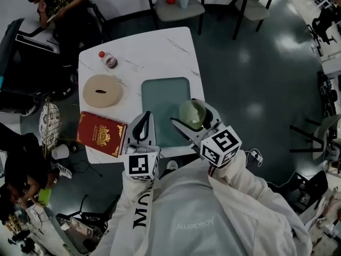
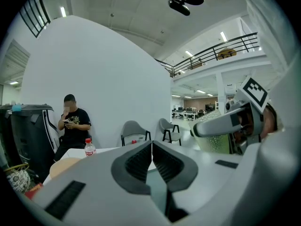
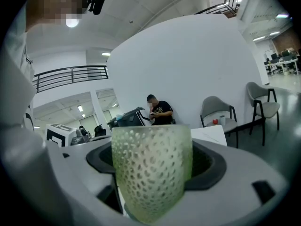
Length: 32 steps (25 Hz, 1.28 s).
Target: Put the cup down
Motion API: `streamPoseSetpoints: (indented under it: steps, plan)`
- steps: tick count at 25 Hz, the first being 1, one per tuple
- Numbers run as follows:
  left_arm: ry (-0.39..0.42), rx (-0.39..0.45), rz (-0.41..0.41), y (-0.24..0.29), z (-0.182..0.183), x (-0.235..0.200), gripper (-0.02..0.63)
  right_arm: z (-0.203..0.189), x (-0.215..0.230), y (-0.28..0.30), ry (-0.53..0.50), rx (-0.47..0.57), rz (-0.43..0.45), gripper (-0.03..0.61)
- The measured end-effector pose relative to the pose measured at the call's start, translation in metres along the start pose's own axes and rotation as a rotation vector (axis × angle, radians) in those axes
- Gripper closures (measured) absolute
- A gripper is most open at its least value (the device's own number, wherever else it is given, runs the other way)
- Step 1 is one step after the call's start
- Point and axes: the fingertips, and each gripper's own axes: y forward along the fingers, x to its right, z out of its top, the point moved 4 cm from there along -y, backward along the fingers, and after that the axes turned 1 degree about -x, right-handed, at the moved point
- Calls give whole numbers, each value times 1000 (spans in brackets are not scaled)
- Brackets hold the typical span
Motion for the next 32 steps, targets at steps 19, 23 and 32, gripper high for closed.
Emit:
streamPoseSetpoints:
  steps: [19,23,32]
  plan:
    - [-30,-63,66,57,-13,-19,601,-5,45,60,-135,-39,61,183]
    - [-41,-75,83,65,-18,-22,601,-3,52,69,-157,-20,75,183]
    - [-60,-83,112,80,-29,-31,601,-11,56,91,-221,26,108,183]
